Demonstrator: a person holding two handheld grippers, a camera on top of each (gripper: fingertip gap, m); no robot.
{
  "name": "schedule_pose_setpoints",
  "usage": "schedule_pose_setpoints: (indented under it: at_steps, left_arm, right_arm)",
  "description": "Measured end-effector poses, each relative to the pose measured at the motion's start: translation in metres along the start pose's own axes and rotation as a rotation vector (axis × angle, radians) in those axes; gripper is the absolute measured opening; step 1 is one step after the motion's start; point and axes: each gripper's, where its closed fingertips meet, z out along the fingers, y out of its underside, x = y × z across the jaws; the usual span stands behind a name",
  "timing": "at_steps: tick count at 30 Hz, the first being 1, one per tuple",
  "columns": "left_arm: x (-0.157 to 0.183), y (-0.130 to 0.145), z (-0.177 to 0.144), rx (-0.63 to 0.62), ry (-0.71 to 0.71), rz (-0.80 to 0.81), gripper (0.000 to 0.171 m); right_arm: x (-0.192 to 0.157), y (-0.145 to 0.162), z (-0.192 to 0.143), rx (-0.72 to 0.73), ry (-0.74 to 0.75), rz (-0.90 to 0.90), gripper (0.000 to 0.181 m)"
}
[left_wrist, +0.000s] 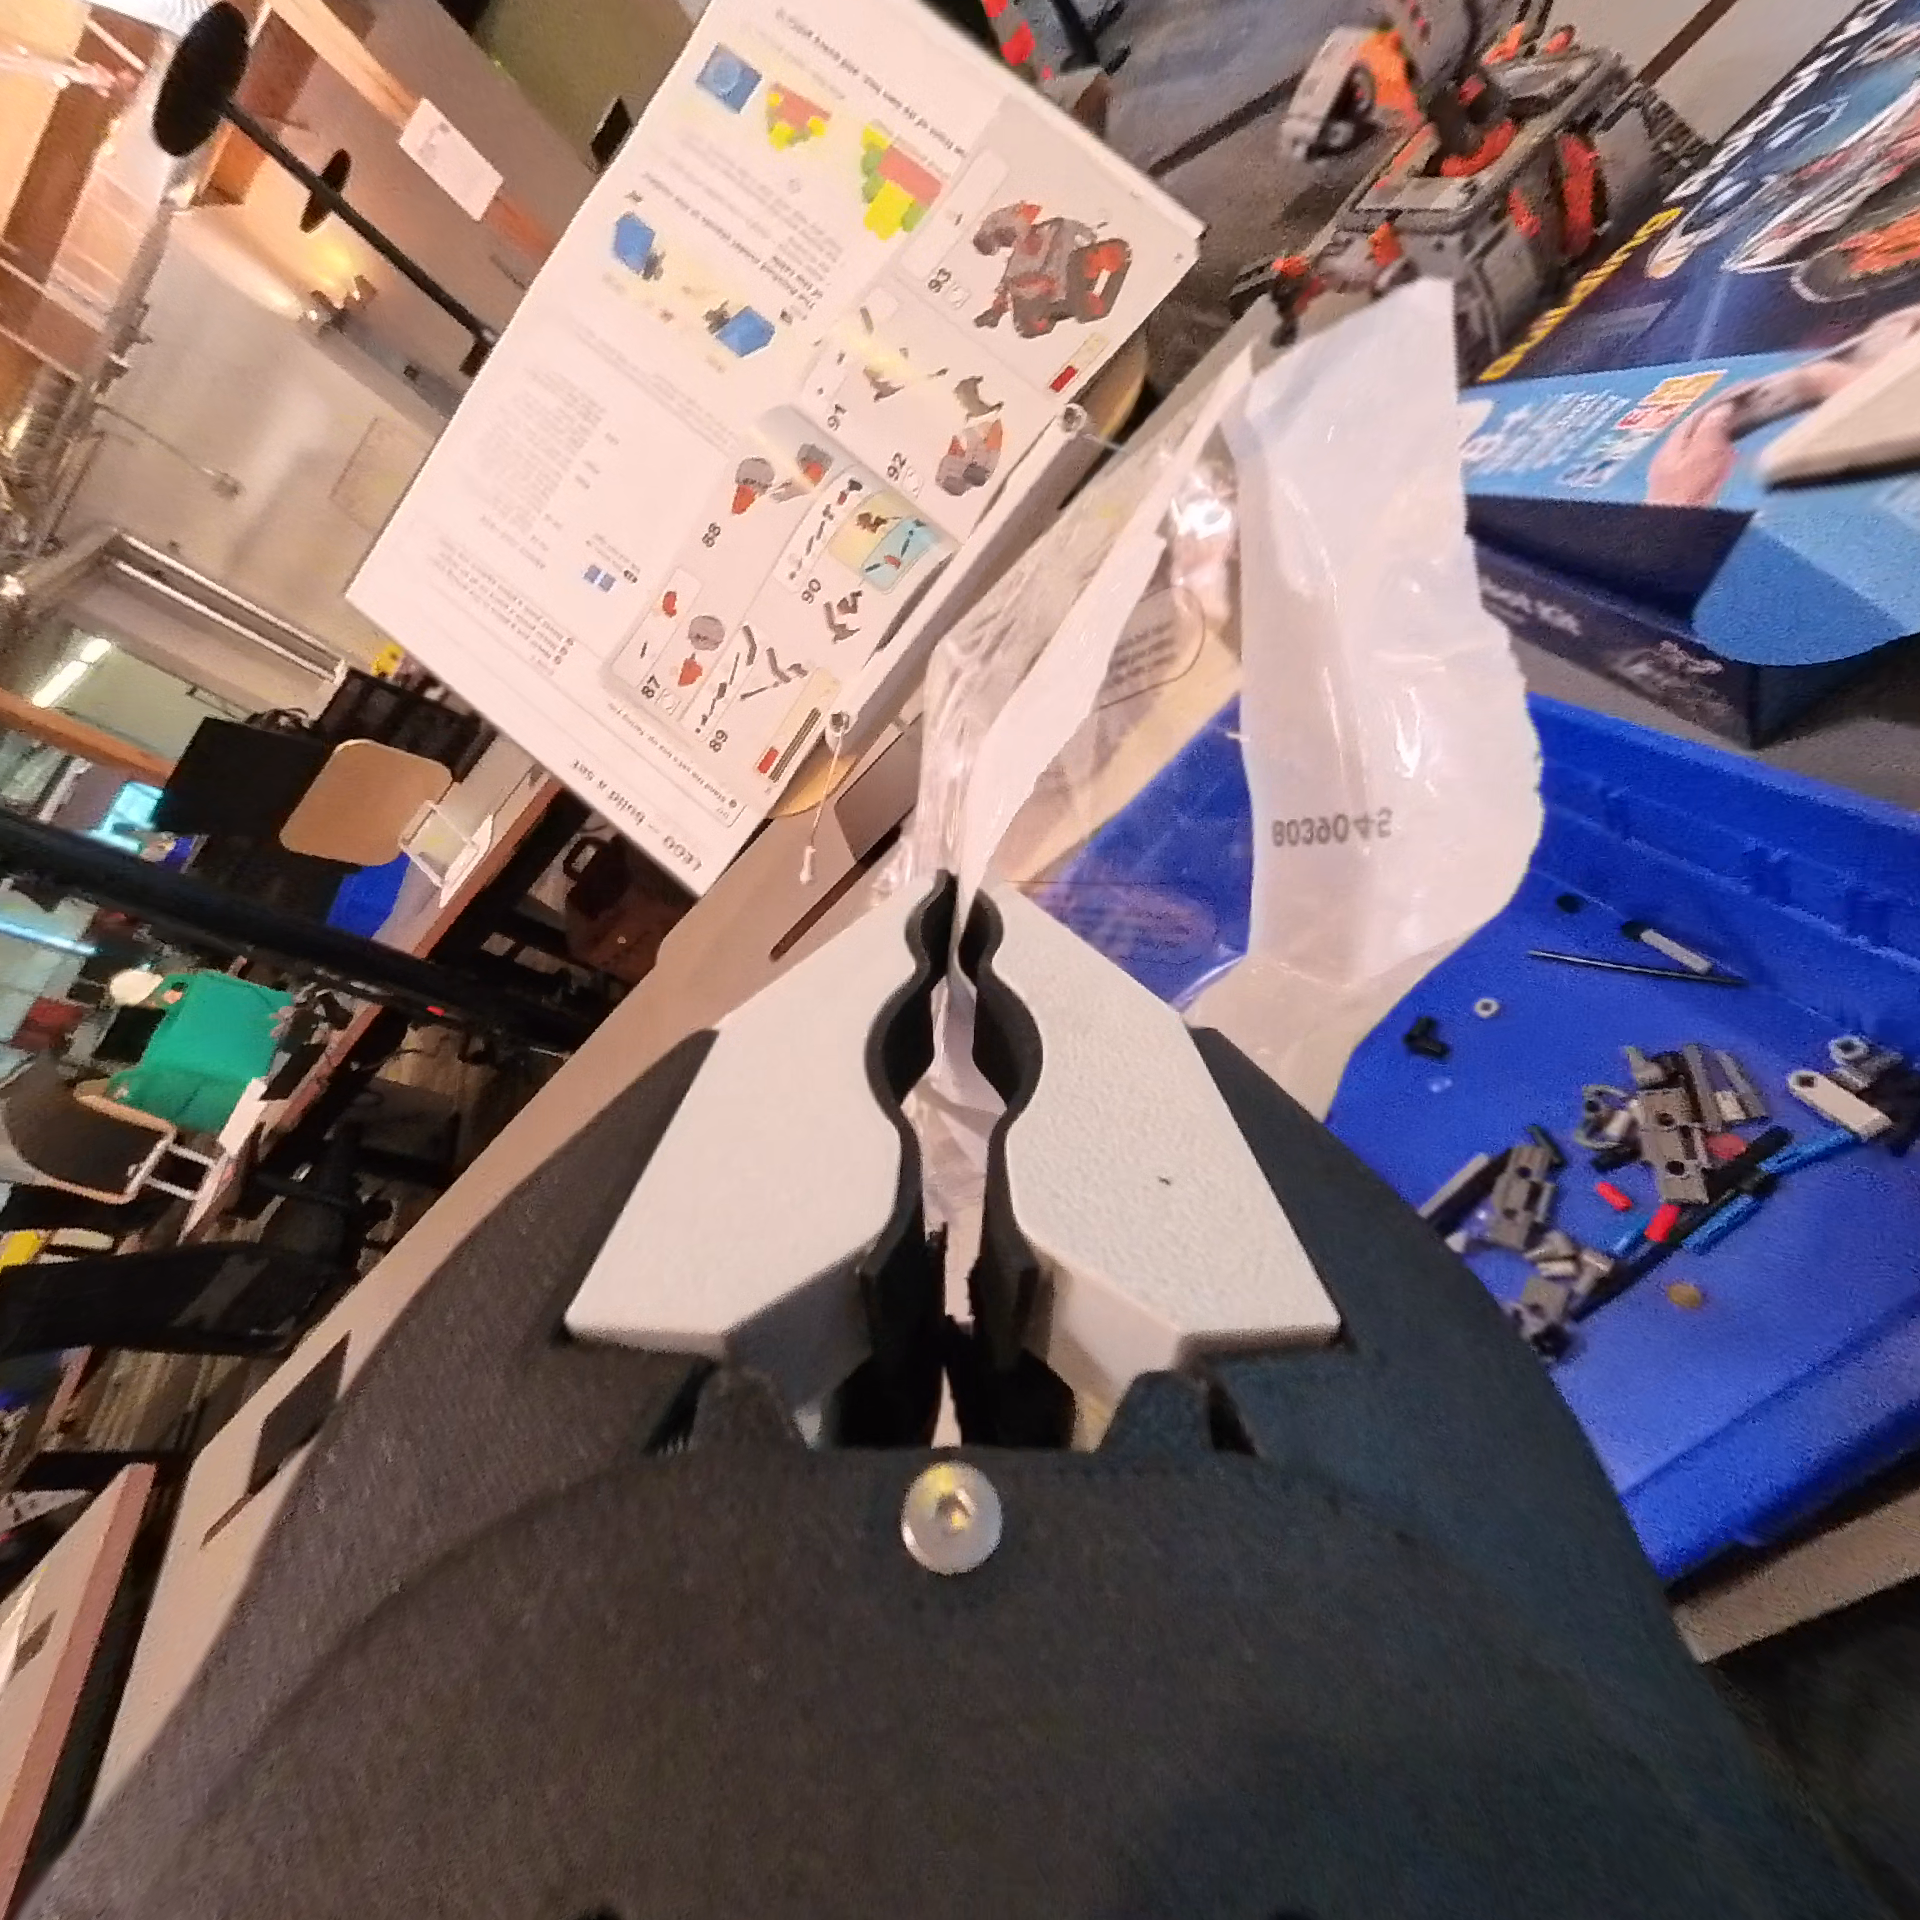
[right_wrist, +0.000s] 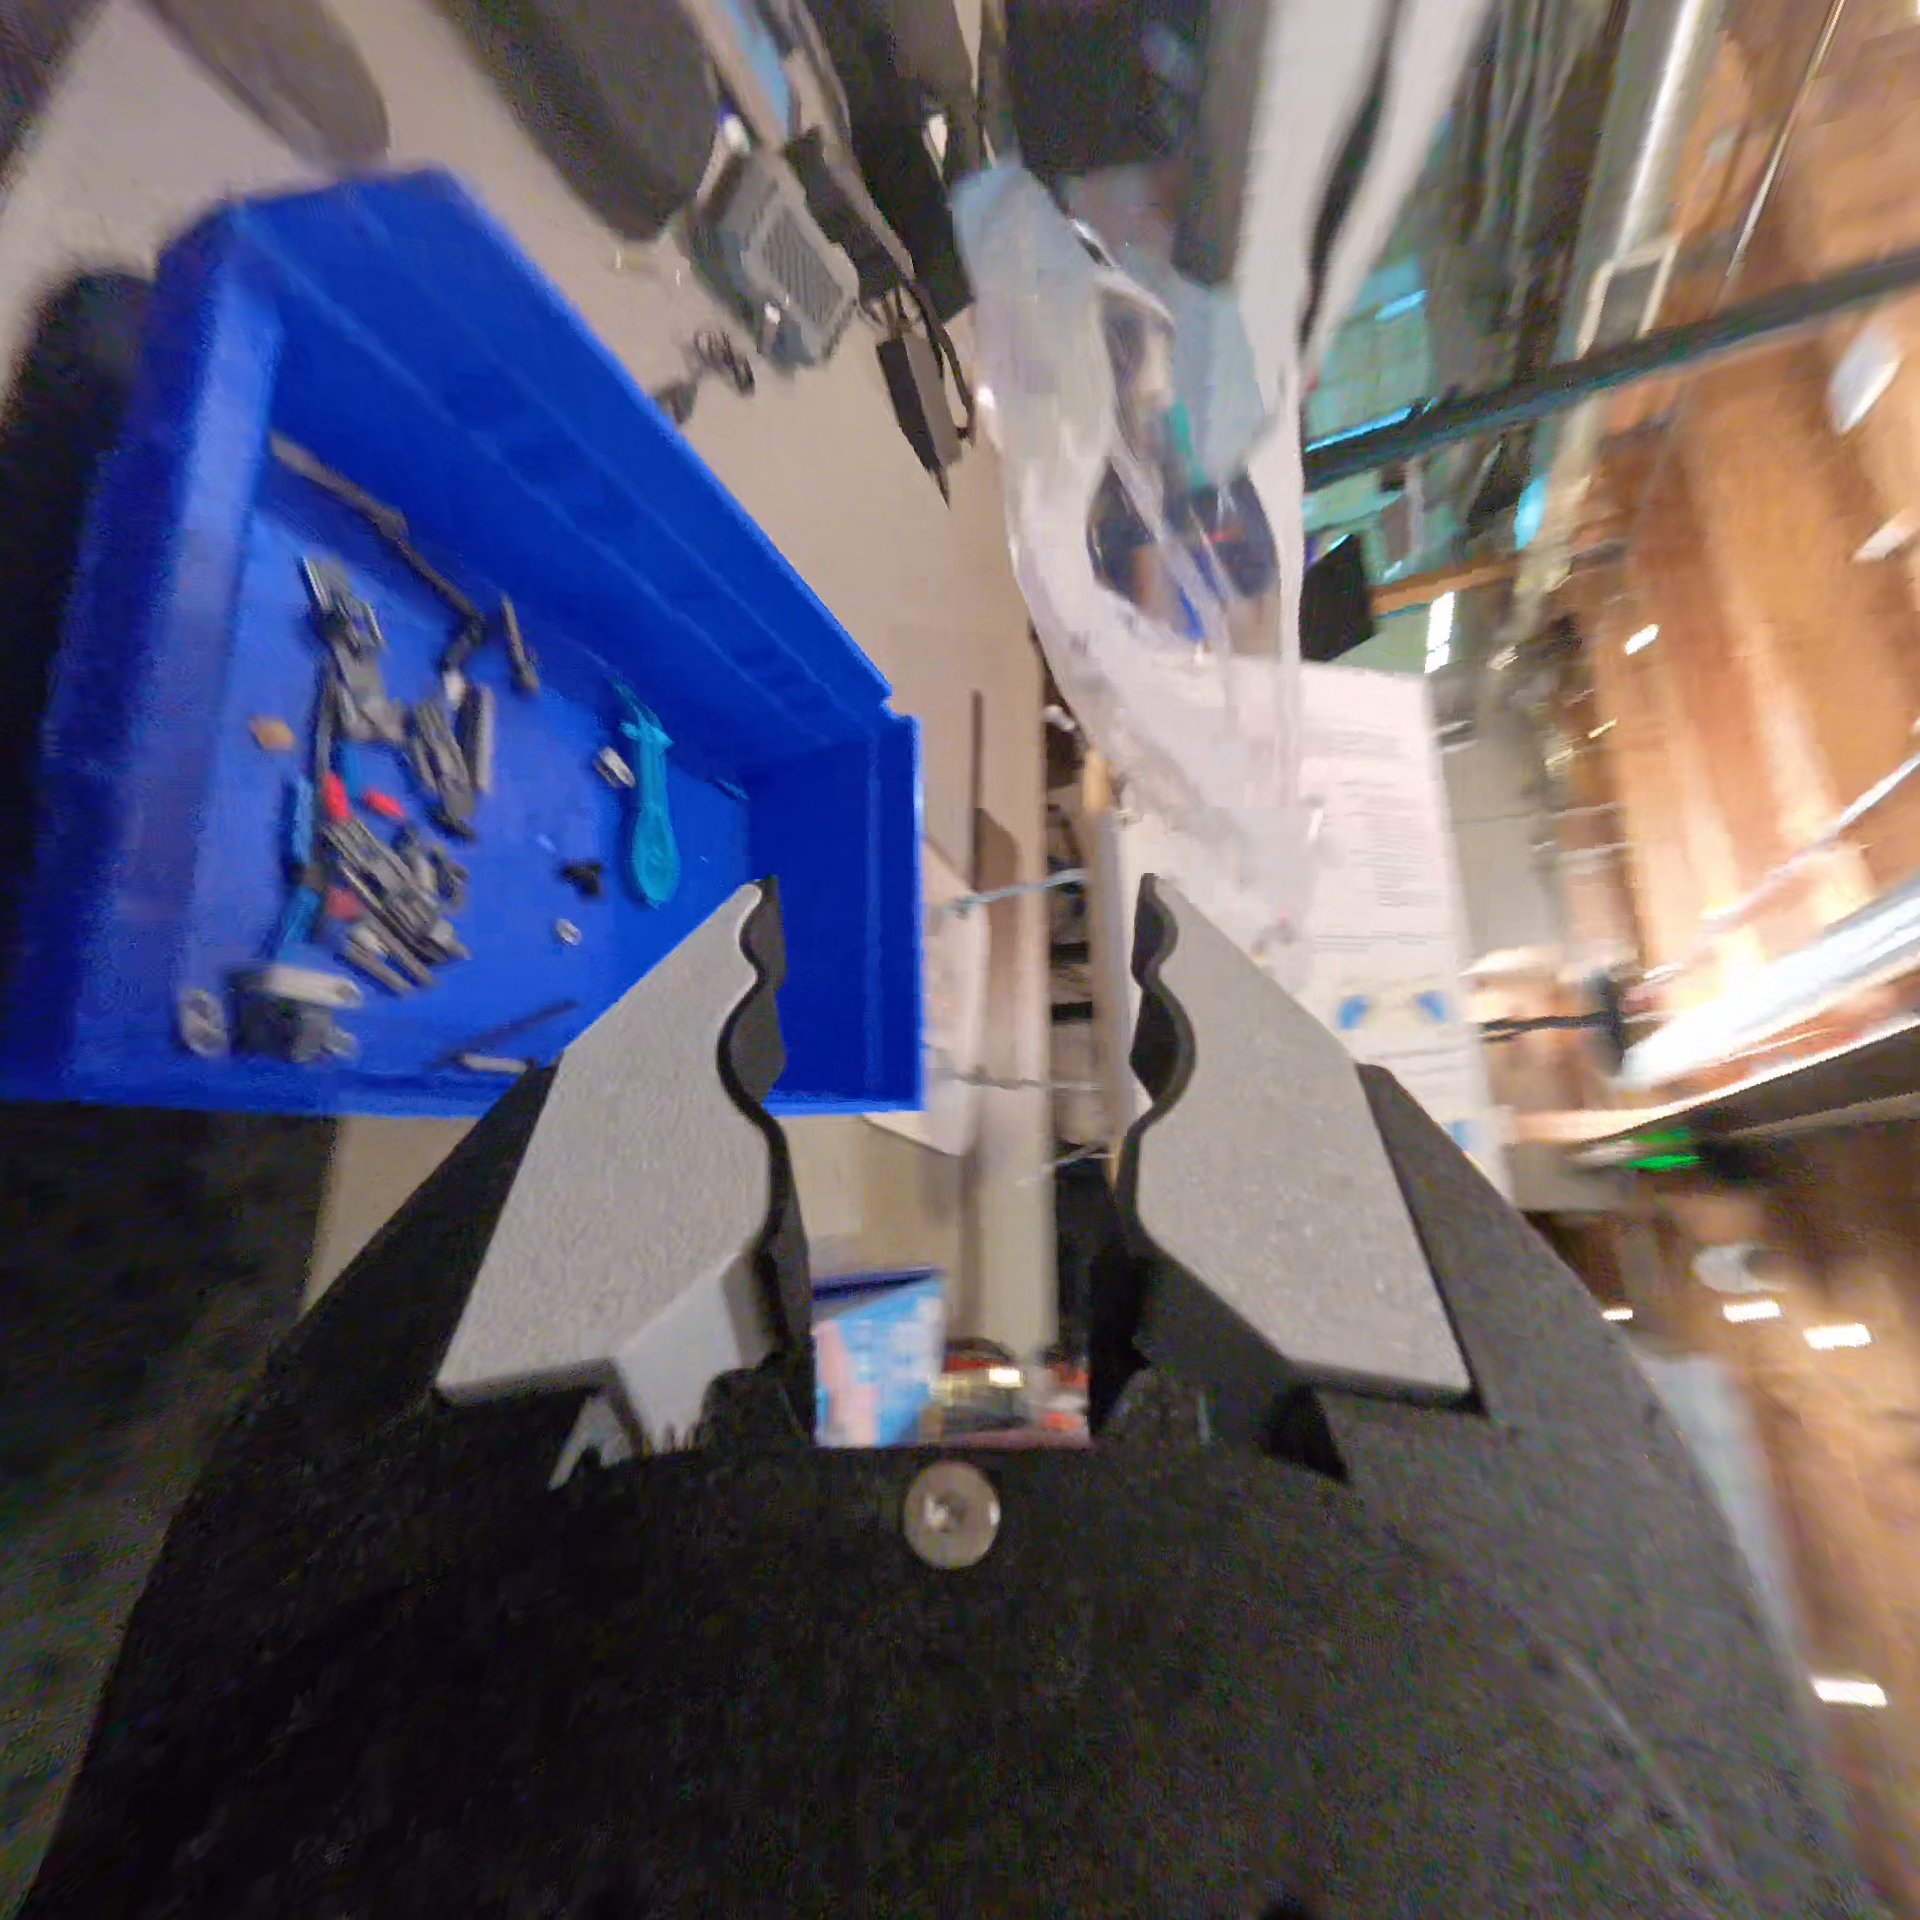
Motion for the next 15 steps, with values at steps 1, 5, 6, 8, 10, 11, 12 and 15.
schedule_pose_setpoints:
  at_steps: [1,5,6,8,10,11,12,15]
  left_arm:
    - [-0.008,0.006,-0.001,-0.010,-0.019,-0.009,0.000]
    - [-0.025,0.033,-0.004,-0.036,-0.016,-0.092,0.000]
    - [-0.028,0.040,-0.006,-0.048,-0.020,-0.105,0.000]
    - [-0.033,0.050,-0.011,-0.057,-0.034,-0.132,0.000]
    - [-0.035,0.059,-0.018,-0.065,-0.045,-0.153,0.000]
    - [-0.035,0.063,-0.021,-0.065,-0.053,-0.160,0.000]
    - [-0.034,0.066,-0.024,-0.060,-0.053,-0.171,0.000]
    - [-0.029,0.076,-0.031,-0.060,-0.047,-0.195,0.000]
  right_arm:
    - [0.002,0.004,0.002,0.011,-0.032,0.104,0.064]
    - [0.002,0.036,0.035,-0.008,-0.222,0.398,0.067]
    - [0.003,0.049,0.050,-0.046,-0.270,0.440,0.066]
    - [0.003,0.070,0.080,-0.106,-0.386,0.508,0.061]
    - [-0.001,0.083,0.110,-0.145,-0.525,0.556,0.055]
    - [-0.001,0.090,0.125,-0.163,-0.569,0.561,0.055]
    - [-0.002,0.099,0.138,-0.200,-0.610,0.556,0.055]
    - [-0.007,0.116,0.173,-0.272,-0.718,0.563,0.049]
